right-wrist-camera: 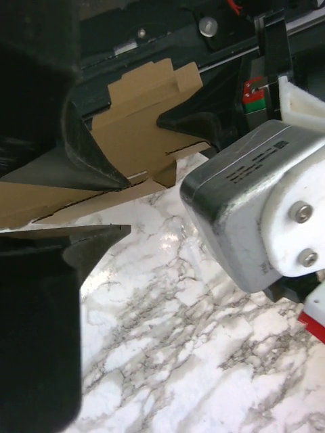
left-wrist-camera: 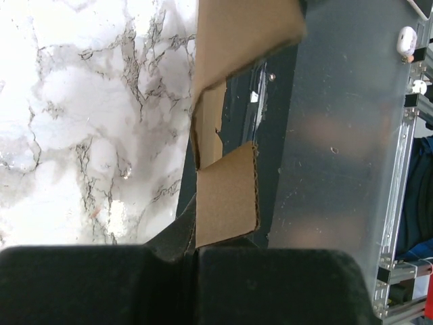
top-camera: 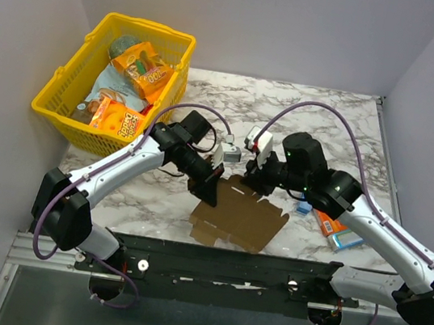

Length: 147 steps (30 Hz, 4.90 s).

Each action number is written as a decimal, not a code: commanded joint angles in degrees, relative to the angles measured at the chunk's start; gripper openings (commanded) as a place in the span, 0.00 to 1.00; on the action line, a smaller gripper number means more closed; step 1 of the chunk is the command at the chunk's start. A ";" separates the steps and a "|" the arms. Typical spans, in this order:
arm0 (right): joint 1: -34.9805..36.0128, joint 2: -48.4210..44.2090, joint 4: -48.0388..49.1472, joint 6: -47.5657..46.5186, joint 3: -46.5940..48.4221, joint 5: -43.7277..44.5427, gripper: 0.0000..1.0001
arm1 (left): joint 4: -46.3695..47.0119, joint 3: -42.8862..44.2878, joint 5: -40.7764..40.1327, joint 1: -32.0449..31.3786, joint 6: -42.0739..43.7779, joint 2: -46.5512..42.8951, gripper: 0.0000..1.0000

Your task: Fold the paper box

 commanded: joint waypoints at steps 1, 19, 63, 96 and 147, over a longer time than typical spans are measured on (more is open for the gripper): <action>0.73 0.65 3.24 0.48 -0.62 2.02 0.16 | -0.36 1.98 0.60 -0.47 0.66 0.03 0.10; -0.15 -8.93 35.47 23.33 -29.97 28.92 0.01 | 29.00 -6.35 -32.99 10.43 -20.68 -14.30 0.99; -2.53 -7.53 47.28 32.04 -42.38 33.84 0.01 | 32.34 -15.95 -32.10 6.83 -30.10 -4.36 0.38; -2.70 -1.64 30.92 4.97 -24.88 -2.36 0.70 | 24.25 -12.00 -15.06 4.19 -7.69 -7.88 0.00; 14.53 15.50 39.63 1.36 -26.47 53.17 0.01 | 55.41 -35.70 -39.50 5.51 -45.36 -19.04 0.85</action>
